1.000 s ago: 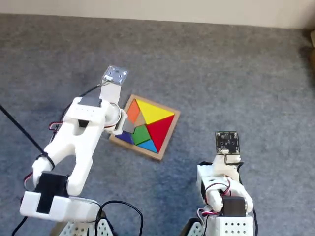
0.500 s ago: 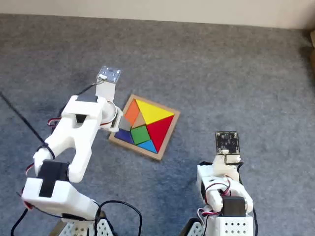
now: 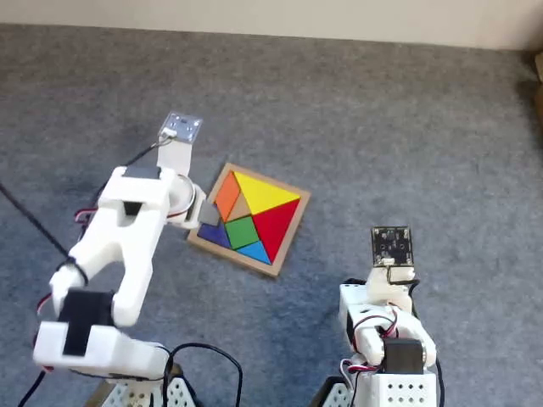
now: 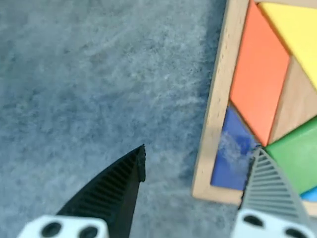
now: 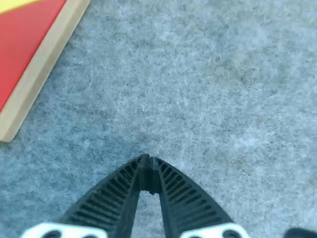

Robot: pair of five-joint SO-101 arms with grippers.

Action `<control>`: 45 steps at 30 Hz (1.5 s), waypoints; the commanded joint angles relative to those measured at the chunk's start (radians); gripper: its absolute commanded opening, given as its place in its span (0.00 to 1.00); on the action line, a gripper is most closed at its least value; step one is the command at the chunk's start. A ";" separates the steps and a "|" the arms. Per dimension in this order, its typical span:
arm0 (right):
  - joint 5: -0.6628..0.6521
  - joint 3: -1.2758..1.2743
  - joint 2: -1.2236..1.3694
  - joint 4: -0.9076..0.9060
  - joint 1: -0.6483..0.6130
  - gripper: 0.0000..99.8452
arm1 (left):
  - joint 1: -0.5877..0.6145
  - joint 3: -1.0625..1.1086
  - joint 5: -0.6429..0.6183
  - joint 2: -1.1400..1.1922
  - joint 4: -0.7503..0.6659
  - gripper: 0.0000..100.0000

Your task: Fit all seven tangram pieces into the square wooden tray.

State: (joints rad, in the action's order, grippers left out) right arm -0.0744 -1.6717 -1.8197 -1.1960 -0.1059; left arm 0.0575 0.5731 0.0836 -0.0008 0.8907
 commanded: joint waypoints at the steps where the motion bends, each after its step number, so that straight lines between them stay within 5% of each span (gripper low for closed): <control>1: 0.005 -0.110 -0.005 0.004 0.013 0.01 | 0.013 0.088 0.002 -0.170 -0.044 0.32; 22: 0.005 -0.110 -0.005 0.004 0.013 0.01 | 0.021 0.705 -0.061 -0.909 -0.454 0.32; 40: 0.005 -0.110 -0.005 0.004 0.013 0.01 | 0.015 0.972 -0.057 -1.492 -0.456 0.21; 45: 0.005 -0.110 -0.005 0.004 0.013 0.01 | 0.015 1.029 -0.057 -1.626 -0.456 0.07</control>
State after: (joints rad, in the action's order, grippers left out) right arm -0.0744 -1.6717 -1.8197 -1.1960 -0.1059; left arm 0.0621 1.5858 0.0299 -1.5305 0.4473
